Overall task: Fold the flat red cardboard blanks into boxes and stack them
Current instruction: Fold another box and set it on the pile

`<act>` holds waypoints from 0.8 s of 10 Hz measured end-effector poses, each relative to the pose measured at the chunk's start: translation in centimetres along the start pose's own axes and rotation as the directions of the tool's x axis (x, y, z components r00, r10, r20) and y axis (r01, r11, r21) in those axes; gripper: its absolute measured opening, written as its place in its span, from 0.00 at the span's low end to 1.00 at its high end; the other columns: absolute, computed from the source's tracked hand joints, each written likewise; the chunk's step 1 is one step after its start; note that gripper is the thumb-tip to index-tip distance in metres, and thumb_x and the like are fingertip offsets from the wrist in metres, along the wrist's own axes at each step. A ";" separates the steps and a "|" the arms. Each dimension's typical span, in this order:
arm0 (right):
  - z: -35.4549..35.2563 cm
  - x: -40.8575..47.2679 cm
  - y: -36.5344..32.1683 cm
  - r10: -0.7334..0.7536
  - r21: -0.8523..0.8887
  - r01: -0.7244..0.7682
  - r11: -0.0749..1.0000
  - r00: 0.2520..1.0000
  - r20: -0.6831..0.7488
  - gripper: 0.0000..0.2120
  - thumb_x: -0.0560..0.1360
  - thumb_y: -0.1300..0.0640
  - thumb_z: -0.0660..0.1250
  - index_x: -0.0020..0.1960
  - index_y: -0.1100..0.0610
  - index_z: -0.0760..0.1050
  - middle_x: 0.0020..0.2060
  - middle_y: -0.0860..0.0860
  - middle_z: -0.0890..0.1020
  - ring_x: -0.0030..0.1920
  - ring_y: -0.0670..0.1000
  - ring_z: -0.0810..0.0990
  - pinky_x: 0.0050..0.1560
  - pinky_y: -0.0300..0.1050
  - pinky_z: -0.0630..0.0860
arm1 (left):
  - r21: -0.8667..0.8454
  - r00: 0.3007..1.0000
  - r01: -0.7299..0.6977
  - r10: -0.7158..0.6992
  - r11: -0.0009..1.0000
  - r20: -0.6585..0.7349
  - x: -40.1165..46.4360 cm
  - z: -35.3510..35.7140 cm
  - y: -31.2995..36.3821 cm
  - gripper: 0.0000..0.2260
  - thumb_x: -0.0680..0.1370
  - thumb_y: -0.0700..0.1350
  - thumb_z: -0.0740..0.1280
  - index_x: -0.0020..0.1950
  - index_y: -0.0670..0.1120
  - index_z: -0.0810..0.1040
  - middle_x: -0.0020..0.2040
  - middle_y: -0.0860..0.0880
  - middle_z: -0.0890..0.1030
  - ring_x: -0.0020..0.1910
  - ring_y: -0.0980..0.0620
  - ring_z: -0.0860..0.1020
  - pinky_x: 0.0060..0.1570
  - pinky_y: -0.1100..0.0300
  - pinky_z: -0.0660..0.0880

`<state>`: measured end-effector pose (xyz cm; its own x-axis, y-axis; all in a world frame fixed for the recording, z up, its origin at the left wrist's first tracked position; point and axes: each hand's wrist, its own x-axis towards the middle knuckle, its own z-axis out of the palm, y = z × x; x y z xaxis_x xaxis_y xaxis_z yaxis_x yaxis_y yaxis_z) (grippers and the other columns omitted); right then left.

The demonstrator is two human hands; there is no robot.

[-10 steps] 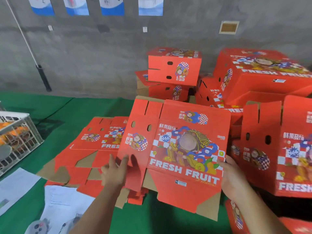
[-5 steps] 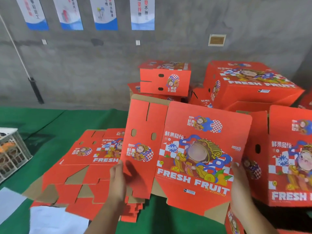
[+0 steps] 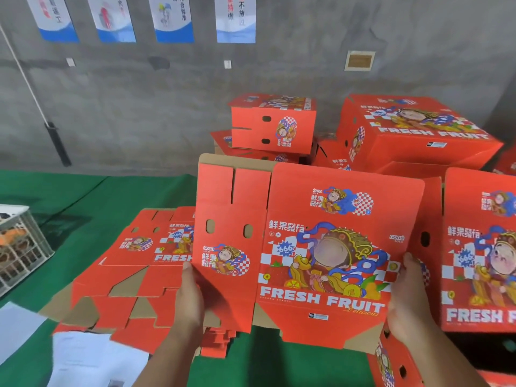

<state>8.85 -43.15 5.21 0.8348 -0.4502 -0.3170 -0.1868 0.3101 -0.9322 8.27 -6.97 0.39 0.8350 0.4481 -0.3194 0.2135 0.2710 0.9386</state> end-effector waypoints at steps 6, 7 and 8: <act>-3.1 0.0 -1.2 -0.296 -0.516 0.345 0.784 0.939 0.178 0.14 0.80 0.70 0.65 0.54 0.52 0.71 0.42 0.40 0.81 0.44 0.36 0.79 0.50 0.51 0.76 | -0.059 0.992 -0.123 0.124 0.991 0.022 1.6 0.0 3.3 0.20 0.76 0.57 0.56 0.42 0.55 0.88 0.44 0.50 0.89 0.48 0.48 0.86 0.52 0.49 0.78; -3.4 1.3 -0.9 -0.334 -0.534 0.392 0.749 0.920 0.207 0.09 0.79 0.74 0.64 0.59 0.69 0.73 0.51 0.58 0.82 0.54 0.50 0.82 0.56 0.55 0.79 | -0.023 0.966 -0.113 0.115 0.993 0.230 2.4 -0.4 2.3 0.25 0.81 0.58 0.52 0.61 0.50 0.85 0.58 0.45 0.87 0.60 0.42 0.84 0.66 0.40 0.75; -1.7 0.2 -1.1 -0.308 -0.556 0.311 0.771 0.946 0.101 0.13 0.83 0.68 0.57 0.66 0.69 0.68 0.58 0.70 0.77 0.53 0.69 0.78 0.51 0.59 0.78 | 0.025 0.896 -0.071 0.053 0.997 0.442 0.9 0.6 1.7 0.27 0.84 0.61 0.49 0.68 0.52 0.82 0.64 0.44 0.84 0.63 0.41 0.83 0.62 0.41 0.79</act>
<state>8.29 -45.03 5.89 0.8996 -0.4367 0.0050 -0.1729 -0.3667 -0.9141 9.74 -6.62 1.82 0.9830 0.0395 -0.1791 0.1665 0.2174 0.9618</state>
